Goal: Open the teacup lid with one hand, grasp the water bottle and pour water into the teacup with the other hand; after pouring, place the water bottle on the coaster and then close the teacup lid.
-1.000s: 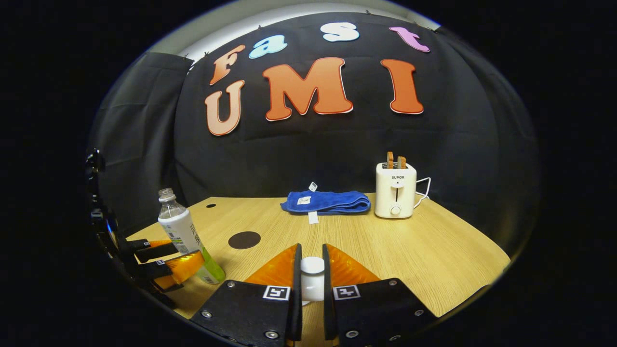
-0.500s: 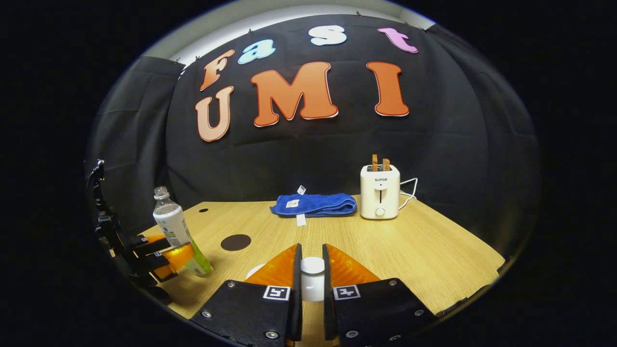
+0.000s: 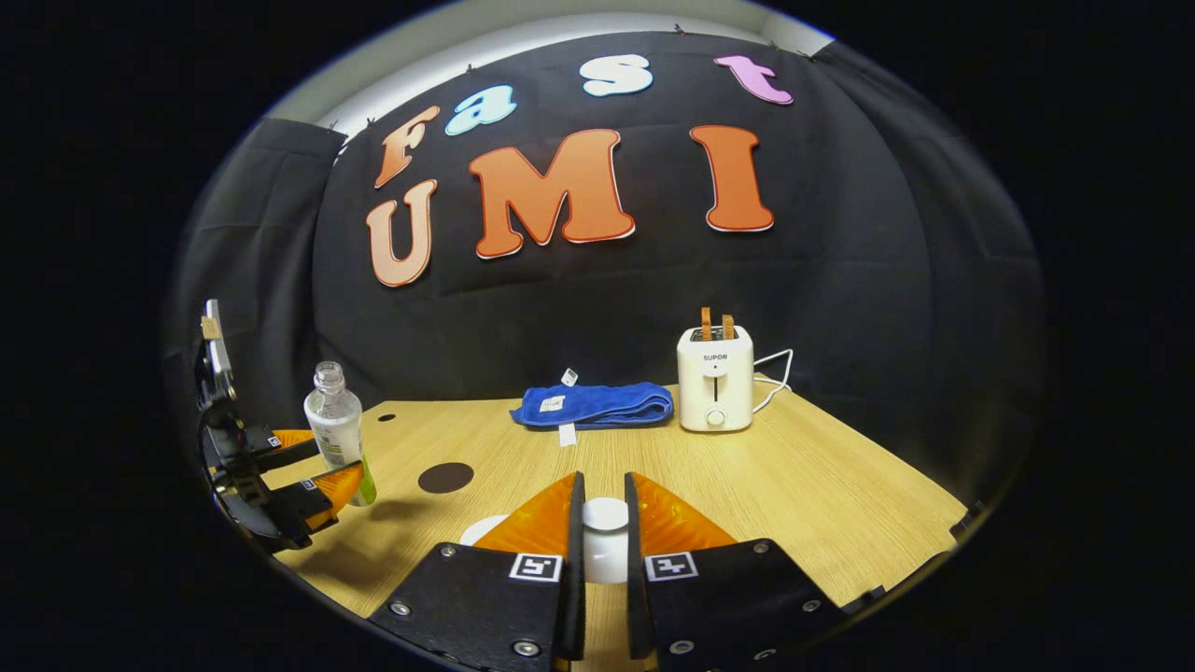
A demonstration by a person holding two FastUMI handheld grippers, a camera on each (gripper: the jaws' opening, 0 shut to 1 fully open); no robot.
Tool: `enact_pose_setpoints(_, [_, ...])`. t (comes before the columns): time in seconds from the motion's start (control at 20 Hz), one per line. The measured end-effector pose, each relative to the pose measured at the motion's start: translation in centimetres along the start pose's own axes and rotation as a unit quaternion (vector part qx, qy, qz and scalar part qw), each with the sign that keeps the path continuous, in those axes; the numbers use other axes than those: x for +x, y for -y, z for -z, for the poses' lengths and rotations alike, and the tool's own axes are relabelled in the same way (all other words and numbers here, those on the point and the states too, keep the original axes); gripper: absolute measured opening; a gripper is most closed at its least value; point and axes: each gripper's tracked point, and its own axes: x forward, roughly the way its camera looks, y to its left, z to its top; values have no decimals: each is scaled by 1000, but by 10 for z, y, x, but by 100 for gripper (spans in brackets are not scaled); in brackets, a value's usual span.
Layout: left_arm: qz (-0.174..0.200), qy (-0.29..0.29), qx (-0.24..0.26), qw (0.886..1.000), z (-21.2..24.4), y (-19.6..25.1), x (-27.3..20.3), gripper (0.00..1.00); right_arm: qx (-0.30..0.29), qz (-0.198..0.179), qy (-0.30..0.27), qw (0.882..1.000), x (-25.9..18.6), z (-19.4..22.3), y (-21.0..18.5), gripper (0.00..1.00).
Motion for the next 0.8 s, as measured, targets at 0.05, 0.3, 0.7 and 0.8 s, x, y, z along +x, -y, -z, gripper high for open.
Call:
enact_pose_setpoints(0.05, [-2, 1, 27, 1000, -2, 0, 1, 64, -1, 2, 2, 1000, -1, -1, 3, 18])
enact_pose_setpoints(0.3, [3, -5, 152, 988, -3, 19, 5, 65, -5, 10, 4, 1000, -5, 0, 16, 18])
enact_pose_setpoints(0.7, [17, 0, 298, 954, -7, 46, 10, 62, -6, 20, 2, 1000, -12, 8, 38, 18])
enact_pose_setpoints(0.8, [27, -1, 329, 944, -4, 53, 10, 62, -3, 19, -3, 1000, -12, 11, 41, 18])
